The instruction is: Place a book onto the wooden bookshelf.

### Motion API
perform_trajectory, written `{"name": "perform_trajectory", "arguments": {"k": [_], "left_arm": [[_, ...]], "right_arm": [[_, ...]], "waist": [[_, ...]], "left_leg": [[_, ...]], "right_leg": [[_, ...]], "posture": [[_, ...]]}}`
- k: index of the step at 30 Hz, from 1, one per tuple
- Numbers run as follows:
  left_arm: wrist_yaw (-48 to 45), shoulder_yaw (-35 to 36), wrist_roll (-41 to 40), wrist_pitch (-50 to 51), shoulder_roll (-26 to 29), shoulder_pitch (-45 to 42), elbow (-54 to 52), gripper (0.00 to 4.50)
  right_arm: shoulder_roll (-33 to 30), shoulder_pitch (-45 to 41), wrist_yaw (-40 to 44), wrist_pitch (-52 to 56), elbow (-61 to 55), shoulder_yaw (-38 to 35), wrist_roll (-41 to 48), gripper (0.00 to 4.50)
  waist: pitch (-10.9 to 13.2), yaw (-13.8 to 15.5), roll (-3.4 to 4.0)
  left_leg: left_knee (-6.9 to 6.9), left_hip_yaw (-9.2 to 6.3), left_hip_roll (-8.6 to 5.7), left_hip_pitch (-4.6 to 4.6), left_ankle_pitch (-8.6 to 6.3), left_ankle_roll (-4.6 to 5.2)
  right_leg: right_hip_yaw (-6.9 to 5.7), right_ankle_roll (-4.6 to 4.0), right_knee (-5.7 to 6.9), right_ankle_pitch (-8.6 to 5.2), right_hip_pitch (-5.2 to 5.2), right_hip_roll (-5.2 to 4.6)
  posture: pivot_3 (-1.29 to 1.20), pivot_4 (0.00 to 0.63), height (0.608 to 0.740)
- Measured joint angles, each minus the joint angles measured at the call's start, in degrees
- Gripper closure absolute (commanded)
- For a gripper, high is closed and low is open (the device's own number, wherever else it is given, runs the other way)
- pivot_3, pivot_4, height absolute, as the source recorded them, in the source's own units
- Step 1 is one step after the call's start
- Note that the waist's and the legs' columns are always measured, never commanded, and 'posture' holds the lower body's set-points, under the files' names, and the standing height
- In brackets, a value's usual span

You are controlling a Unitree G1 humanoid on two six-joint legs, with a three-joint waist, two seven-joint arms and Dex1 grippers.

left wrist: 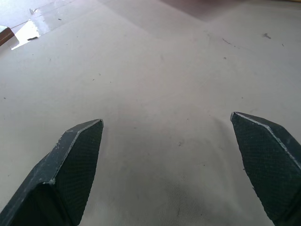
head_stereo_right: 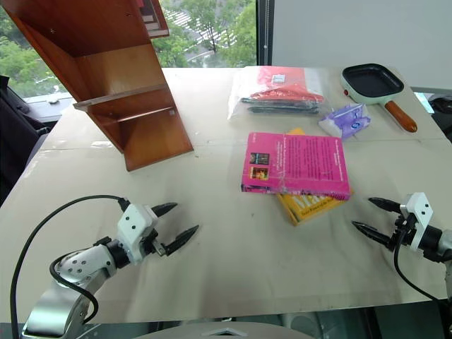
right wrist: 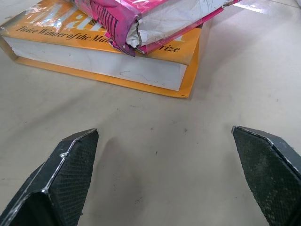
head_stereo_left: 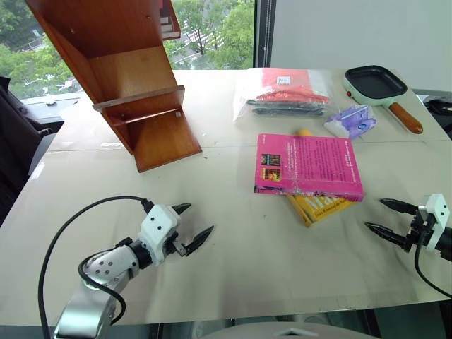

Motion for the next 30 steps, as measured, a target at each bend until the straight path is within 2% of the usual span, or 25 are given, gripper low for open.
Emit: {"name": "perform_trajectory", "arguments": {"k": [30], "left_arm": [[-1.90,0.16,-1.62,-1.01,0.23,1.26,-0.16,0.00]], "right_arm": [[-0.02,0.09,-1.35,0.29,-0.33,0.14,-1.01,0.02]], "waist": [[0.00,0.00,0.00]], "left_leg": [[0.00,0.01,0.00,0.01,0.00,0.00]], "right_leg": [[0.00,0.00,0.00,0.00,0.00,0.00]], "posture": [[0.00,0.150,0.731]]}}
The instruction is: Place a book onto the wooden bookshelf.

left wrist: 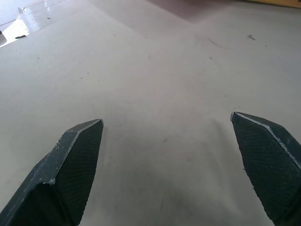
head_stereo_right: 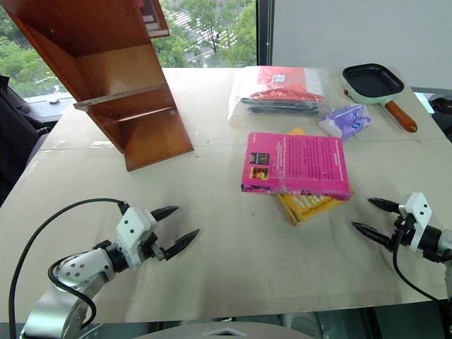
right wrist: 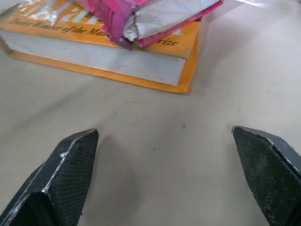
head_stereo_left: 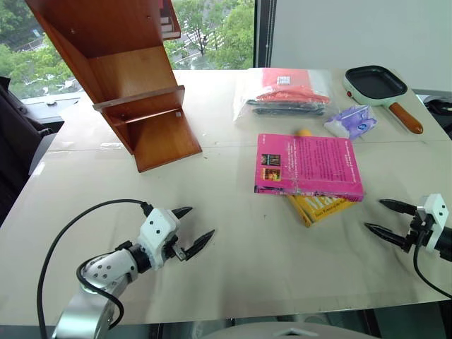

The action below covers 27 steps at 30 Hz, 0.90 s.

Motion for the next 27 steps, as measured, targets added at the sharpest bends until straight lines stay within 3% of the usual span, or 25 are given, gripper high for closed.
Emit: {"name": "perform_trajectory", "arguments": {"k": [6,8,11,13,18,27], "left_arm": [[0.02,0.00,0.01,-0.11,0.07,-0.28,0.00,0.00],[0.04,-0.01,0.01,-0.15,0.07,-0.54,0.02,0.00],[0.05,-0.01,0.04,-0.39,0.08,-0.71,0.03,0.00],[0.04,0.00,0.04,-0.71,0.11,-0.54,0.07,0.00],[-0.91,1.23,-0.44,-1.25,0.98,-0.48,0.15,0.00],[-4.08,6.93,-8.32,4.42,6.04,-3.28,-4.97,0.00]], "right_arm": [[0.00,-0.11,-1.16,0.58,-0.01,0.01,-0.30,0.02],[0.00,-0.16,-1.24,0.20,0.12,0.05,-0.62,0.02],[0.00,-0.22,-1.44,-0.15,0.41,0.06,-0.83,0.02],[0.02,-0.56,-1.68,-0.30,0.42,0.06,-0.92,0.02],[-0.10,-2.33,-2.69,-0.29,1.53,0.01,-1.12,0.02],[-6.29,-13.50,-1.59,-3.13,17.39,-0.44,-3.07,0.02]], "waist": [[0.00,0.01,0.00],[0.05,-0.09,0.05],[0.30,-0.72,0.46],[0.41,-0.90,0.79],[0.57,1.23,1.13],[0.63,1.25,1.08]], "left_leg": [[0.00,-0.01,-0.01,-0.01,0.00,0.00],[0.00,-0.44,-0.06,-0.02,0.00,0.00],[0.00,-2.65,-0.97,0.03,0.03,0.04],[0.05,-3.54,-1.48,0.05,0.29,-0.05],[0.09,-3.29,-1.41,0.00,0.33,-0.07],[0.01,-2.56,-1.34,-0.01,0.28,0.00]], "right_leg": [[0.00,0.00,0.00,0.00,0.00,0.00],[-0.38,-0.01,-0.10,-0.01,0.44,-0.19],[-2.38,0.00,-0.23,-0.35,1.70,-1.51],[-3.23,0.13,-0.12,-0.53,1.64,-1.76],[-2.98,0.05,-0.11,-0.57,1.61,-1.61],[-2.28,0.09,-0.13,-0.57,1.31,-1.45]], "posture": [[0.00,0.150,0.731],[0.00,0.150,0.731],[0.00,0.150,0.731],[0.00,0.150,0.731],[0.00,0.150,0.731],[0.00,0.150,0.731]]}}
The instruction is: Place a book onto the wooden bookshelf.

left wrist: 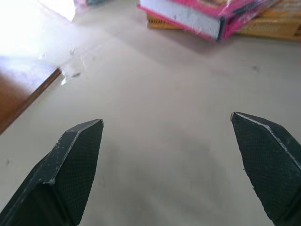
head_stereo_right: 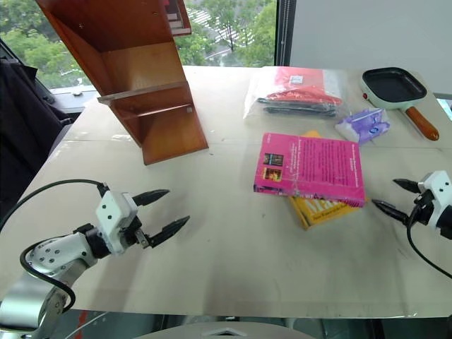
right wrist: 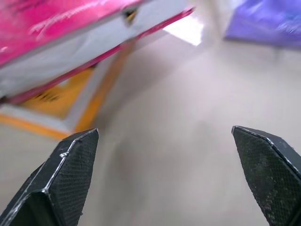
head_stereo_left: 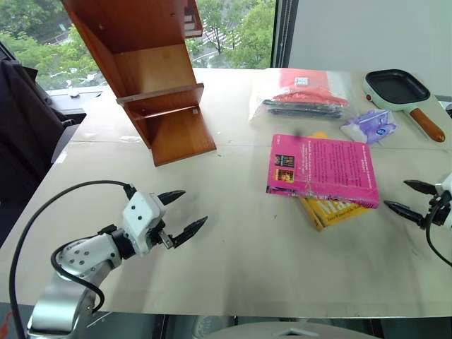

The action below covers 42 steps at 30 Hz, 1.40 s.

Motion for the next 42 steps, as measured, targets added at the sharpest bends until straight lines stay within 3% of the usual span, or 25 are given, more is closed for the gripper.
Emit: {"name": "perform_trajectory", "arguments": {"k": [9,12,19,26,32,42], "left_arm": [[-3.33,4.89,-5.58,3.19,3.16,0.32,-2.48,0.00],[-4.81,6.59,-8.75,4.95,5.57,-2.27,-3.76,0.00],[-5.52,9.20,-17.87,11.22,9.94,-6.71,-9.63,0.00],[-3.51,11.45,-21.34,15.02,11.45,-7.08,-13.50,0.00],[-2.47,12.72,-23.22,17.10,12.09,-6.51,-15.62,0.00],[3.70,15.80,-28.40,21.59,12.32,-6.13,-17.64,0.00]], "right_arm": [[-2.77,-8.44,2.99,-0.79,7.60,1.01,-2.46,0.02],[-2.84,-13.89,3.75,-0.93,10.48,1.91,-3.64,0.88],[1.77,-29.73,2.28,-1.03,16.88,6.94,-8.65,4.40],[8.02,-38.81,1.23,-0.66,19.62,10.11,-11.30,4.46],[12.22,-45.60,-5.31,-2.42,24.64,14.01,-16.97,4.46],[14.57,-47.69,-13.51,-4.70,28.10,17.97,-24.26,4.46]], "waist": [[0.05,-0.70,-0.06],[0.09,-1.28,-0.13],[0.14,-2.14,-0.18],[0.17,-1.49,-0.19],[0.18,-1.51,-0.19],[0.19,-1.55,-0.20]], "left_leg": [[-0.16,0.74,0.33,0.05,0.00,0.00],[-0.16,0.77,0.37,0.05,0.00,-0.01],[-0.32,0.87,0.41,0.07,0.00,-0.01],[-0.48,0.79,0.40,-0.01,0.00,-0.04],[-0.48,0.86,0.38,-0.05,0.01,-0.06],[-0.48,0.86,0.36,-0.09,0.02,-0.09]], "right_leg": [[0.53,-0.01,0.02,0.02,-0.32,0.32],[0.53,-0.02,0.04,0.04,-0.33,0.39],[0.85,-0.02,0.03,0.06,-0.49,0.46],[0.82,0.12,0.00,0.13,-0.60,0.46],[0.89,-0.04,-0.01,0.04,-0.66,0.44],[0.92,-0.04,-0.01,0.05,-0.69,0.39]], "posture": [[0.00,0.150,0.731],[0.00,0.150,0.731],[0.00,0.150,0.731],[0.00,0.150,0.731],[0.00,0.150,0.731],[0.00,0.150,0.731]]}}
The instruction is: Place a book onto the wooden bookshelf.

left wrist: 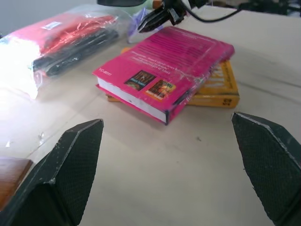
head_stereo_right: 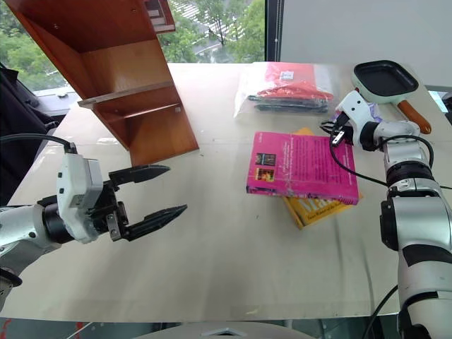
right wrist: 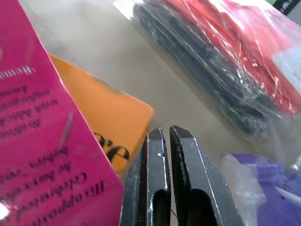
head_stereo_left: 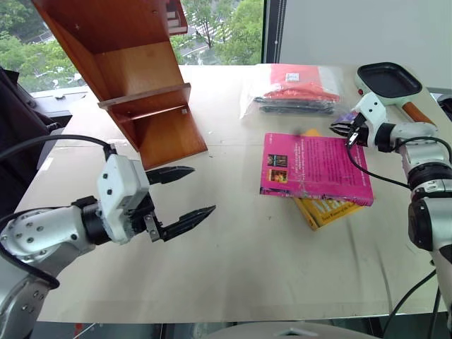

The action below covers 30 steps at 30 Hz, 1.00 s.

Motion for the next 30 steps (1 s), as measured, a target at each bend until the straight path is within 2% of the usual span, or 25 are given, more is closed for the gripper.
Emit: {"name": "perform_trajectory", "arguments": {"k": [5,11,22,25,30], "left_arm": [[0.60,0.00,-0.57,0.25,0.02,0.39,-0.22,0.00],[-0.08,-0.16,-0.56,0.24,0.11,0.54,-0.21,0.00],[-3.52,-0.80,-0.23,0.14,0.42,0.11,1.08,0.00],[-4.13,-0.81,0.09,0.13,0.42,0.13,1.27,0.00],[-4.59,-0.73,0.10,0.15,0.41,0.90,1.34,0.00]], "right_arm": [[-1.20,-1.15,-0.77,-0.16,1.49,0.68,-1.95,4.46],[-4.20,-1.45,3.27,0.16,1.48,2.79,-4.22,4.46],[-10.49,1.87,21.46,8.52,-3.29,3.27,-2.28,4.46],[-11.92,3.73,27.62,14.27,-8.14,2.74,0.57,4.46],[-13.70,10.55,30.91,22.11,-19.17,2.29,4.60,4.46]], "waist": [[0.01,-0.08,0.01],[0.01,-0.08,0.01],[0.01,-0.15,0.02],[0.01,-0.03,0.02],[0.01,0.14,0.01]], "left_leg": [[-0.01,0.00,0.00,0.02,0.00,0.00],[0.00,0.04,-0.01,0.03,0.00,0.01],[0.00,0.08,0.00,0.08,-0.01,0.02],[0.00,0.05,0.02,0.07,-0.01,0.03],[0.00,0.05,0.02,0.06,-0.01,0.03]], "right_leg": [[0.00,-0.01,0.01,0.00,-0.01,0.06],[0.05,-0.01,0.01,0.00,-0.01,0.06],[0.06,0.00,0.02,0.00,-0.01,0.07],[0.05,0.00,0.03,0.00,0.00,0.08],[0.04,0.01,0.03,0.00,0.00,0.08]], "posture": [[0.00,0.150,0.731],[0.00,0.150,0.731],[0.00,0.150,0.731],[0.00,0.150,0.731],[0.00,0.150,0.731]]}}
